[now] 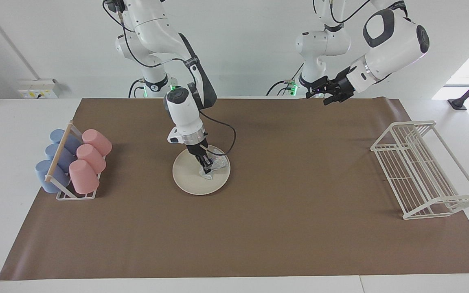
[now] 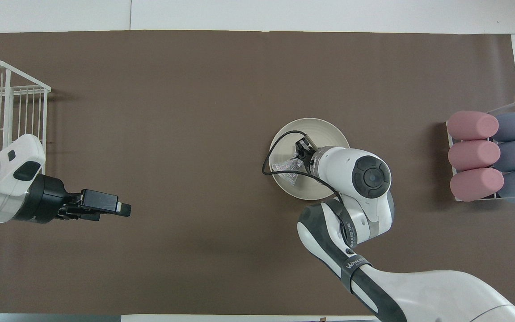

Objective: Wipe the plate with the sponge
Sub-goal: 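Wipe the plate with the sponge in the right gripper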

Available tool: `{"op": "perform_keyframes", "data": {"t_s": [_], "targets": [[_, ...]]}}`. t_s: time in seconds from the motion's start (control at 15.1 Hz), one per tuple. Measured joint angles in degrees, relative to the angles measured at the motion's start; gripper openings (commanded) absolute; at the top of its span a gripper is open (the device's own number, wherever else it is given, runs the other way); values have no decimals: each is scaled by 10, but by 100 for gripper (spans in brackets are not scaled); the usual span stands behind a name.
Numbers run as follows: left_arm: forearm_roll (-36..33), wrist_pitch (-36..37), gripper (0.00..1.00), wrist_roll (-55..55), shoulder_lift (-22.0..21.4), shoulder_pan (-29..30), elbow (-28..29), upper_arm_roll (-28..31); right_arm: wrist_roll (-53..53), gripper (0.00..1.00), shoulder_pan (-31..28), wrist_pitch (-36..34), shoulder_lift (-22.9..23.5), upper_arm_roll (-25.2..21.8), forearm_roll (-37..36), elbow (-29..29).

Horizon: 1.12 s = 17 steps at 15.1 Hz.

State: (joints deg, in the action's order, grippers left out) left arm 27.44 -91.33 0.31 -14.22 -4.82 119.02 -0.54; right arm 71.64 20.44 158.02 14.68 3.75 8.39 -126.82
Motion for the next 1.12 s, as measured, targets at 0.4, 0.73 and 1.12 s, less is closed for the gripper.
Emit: {"op": "perform_keyframes", "data": {"t_s": [0.4, 0.73, 1.12], "targets": [[-139, 13, 100, -21, 42, -1, -75, -3, -105, 0, -58, 0, 1, -1, 0, 0], [-195, 23, 100, -63, 72, -1, -139, -5, -53, 0, -37, 0, 1, 0, 0, 1], [-238, 36, 100, -82, 90, -1, -182, -8, 60, 0, 36, 1, 2, 0, 0, 1]]}}
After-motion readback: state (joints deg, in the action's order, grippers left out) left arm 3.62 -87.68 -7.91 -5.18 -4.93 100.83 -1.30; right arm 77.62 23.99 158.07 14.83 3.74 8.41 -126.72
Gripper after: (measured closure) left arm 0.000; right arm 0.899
